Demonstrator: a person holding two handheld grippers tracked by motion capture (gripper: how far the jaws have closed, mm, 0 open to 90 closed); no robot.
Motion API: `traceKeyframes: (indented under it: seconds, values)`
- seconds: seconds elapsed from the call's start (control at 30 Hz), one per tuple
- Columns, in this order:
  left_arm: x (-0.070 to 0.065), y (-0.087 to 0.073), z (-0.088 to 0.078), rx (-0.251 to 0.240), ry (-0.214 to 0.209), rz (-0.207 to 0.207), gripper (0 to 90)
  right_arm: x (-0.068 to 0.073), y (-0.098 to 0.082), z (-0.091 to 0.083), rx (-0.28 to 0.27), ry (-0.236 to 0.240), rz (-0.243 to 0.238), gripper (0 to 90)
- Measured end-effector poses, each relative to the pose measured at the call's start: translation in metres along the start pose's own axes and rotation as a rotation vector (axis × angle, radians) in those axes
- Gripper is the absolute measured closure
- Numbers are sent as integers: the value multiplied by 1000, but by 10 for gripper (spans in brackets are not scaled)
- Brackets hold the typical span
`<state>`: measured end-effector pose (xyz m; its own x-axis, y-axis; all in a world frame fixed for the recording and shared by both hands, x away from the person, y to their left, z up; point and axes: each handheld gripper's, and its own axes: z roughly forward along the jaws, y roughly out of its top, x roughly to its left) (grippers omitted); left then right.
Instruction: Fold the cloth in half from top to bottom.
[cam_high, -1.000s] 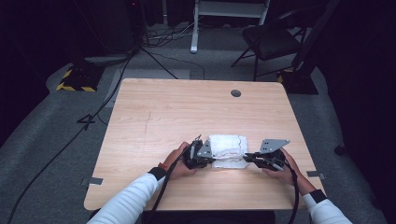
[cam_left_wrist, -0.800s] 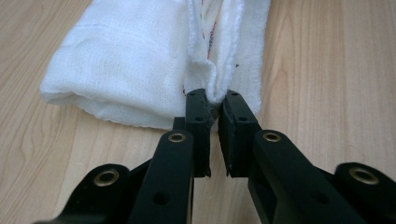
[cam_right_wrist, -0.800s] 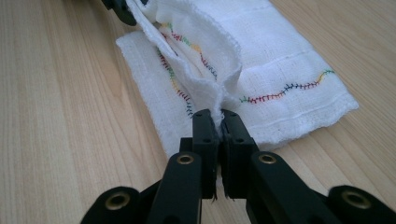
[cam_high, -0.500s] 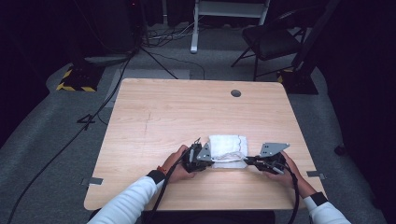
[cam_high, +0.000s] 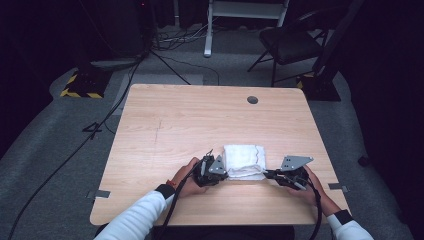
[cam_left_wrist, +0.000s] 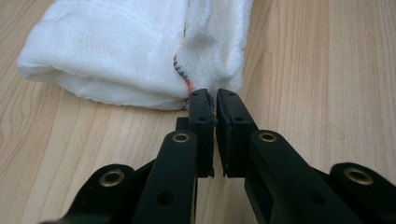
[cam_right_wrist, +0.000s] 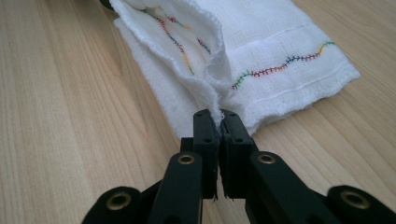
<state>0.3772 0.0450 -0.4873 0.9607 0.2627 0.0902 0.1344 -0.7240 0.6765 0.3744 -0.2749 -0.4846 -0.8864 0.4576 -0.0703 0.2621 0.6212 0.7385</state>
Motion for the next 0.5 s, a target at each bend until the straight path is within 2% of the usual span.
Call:
traceKeyframes:
  seconds: [0.1, 0.3, 0.5]
  values:
    - [0, -1, -2, 4, 2, -1, 888, 1, -2, -2, -2, -9, 10, 848]
    - [1, -2, -5, -7, 13, -15, 884, 1, -7, -9, -6, -40, 30, 783]
    - [8, 2, -12, -43, 52, -32, 818, -5, -7, -18, -41, -85, 70, 701]
